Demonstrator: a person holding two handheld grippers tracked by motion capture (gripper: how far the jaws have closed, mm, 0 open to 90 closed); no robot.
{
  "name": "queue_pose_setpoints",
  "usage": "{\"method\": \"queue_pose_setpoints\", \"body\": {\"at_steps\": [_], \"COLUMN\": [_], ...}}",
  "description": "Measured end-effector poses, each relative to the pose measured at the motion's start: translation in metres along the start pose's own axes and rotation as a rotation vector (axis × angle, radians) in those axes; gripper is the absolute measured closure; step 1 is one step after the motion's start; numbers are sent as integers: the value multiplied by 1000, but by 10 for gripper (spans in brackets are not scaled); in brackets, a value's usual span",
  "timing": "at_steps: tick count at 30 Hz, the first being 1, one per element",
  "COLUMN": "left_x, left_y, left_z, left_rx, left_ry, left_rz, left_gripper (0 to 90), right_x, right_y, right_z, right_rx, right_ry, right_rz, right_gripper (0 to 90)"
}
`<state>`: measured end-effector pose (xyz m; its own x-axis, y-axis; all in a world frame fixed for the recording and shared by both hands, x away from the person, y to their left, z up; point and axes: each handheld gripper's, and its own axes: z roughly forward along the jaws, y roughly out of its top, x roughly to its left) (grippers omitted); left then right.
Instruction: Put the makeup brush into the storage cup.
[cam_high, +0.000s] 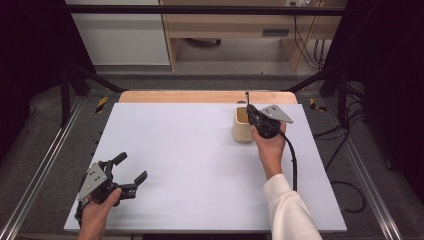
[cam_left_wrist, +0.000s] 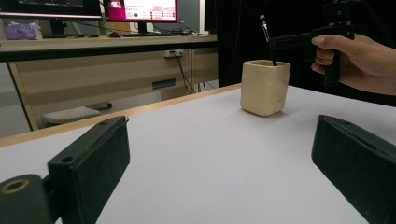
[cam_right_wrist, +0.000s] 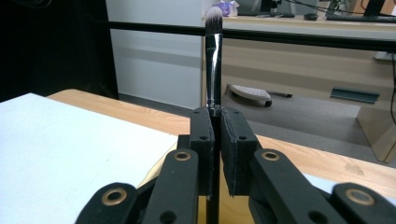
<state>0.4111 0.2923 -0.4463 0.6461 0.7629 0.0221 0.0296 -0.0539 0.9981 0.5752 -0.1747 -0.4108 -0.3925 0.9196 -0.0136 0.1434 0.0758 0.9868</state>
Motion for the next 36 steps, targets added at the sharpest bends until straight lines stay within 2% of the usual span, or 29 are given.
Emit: {"method": "queue_pose_setpoints", "body": {"at_steps": [2, 4, 5, 10, 16, 23, 32, 36], "left_x": [0, 1, 1, 0, 1, 1, 2, 2], "left_y": [0, 0, 0, 0, 0, 0, 1, 1], "left_z": [0, 0, -1, -1, -1, -1, -2, -2], "left_rx": [-1, -2, -2, -2, -1, -1, -5, -5], "left_ry": [1, 3, 3, 3, 6, 6, 9, 8], "left_rz": [-1, -3, -3, -2, -1, -2, -1, -1], "left_gripper": [40, 40, 40, 40, 40, 40, 40, 40], "right_x": [1, 2, 2, -1, -2, -1, 3, 3], "right_y": [0, 1, 2, 5, 8, 9, 11, 11], "right_z": [-1, -4, -6, -13, -18, -20, -23, -24], "right_rx": [4, 0, -3, -15, -6, 11, 32, 42], "right_ry": [1, -15, -23, -42, -50, -48, -50, -51], "right_rz": [-9, -18, -16, -5, 22, 29, 5, 10], "right_gripper": [806, 707, 651, 558, 358, 313, 244, 219]}}
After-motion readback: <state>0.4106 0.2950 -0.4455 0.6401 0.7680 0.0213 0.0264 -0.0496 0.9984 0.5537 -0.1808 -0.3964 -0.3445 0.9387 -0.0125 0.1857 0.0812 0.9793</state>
